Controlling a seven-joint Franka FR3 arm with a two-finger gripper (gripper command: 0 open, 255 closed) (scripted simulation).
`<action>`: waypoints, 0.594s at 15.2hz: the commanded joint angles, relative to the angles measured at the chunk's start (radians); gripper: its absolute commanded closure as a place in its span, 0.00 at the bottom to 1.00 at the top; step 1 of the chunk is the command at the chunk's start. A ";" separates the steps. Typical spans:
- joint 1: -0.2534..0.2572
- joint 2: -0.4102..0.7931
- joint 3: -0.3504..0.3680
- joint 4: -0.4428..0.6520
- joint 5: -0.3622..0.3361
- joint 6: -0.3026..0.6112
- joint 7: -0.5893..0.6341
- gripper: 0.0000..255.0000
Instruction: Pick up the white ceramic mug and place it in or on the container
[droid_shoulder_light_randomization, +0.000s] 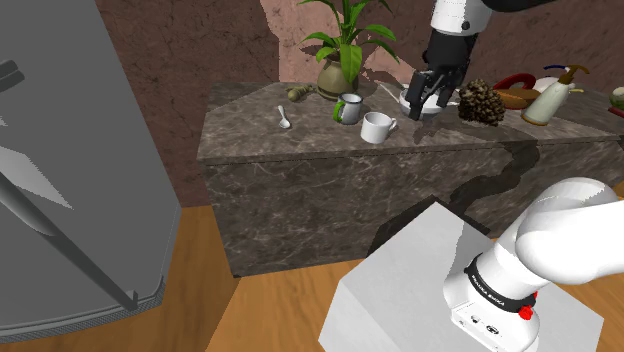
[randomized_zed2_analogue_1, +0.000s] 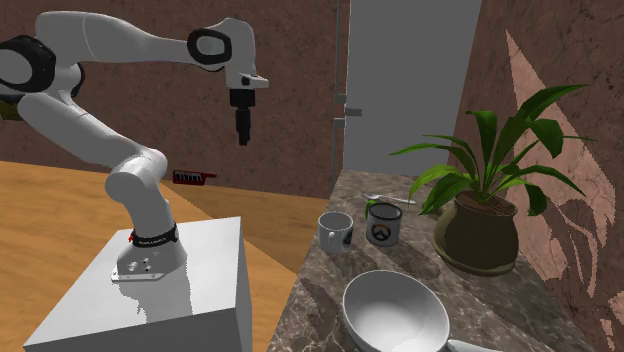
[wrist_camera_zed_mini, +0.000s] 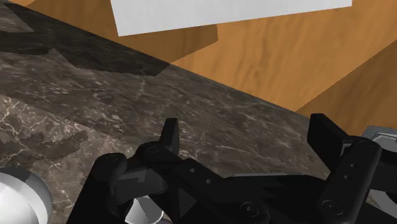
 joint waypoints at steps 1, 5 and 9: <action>0.000 0.000 0.000 0.000 0.000 0.000 0.000 0.00; -0.022 0.111 -0.042 0.001 -0.025 0.116 -0.039 0.00; -0.042 0.236 -0.082 0.024 -0.043 0.224 -0.077 0.00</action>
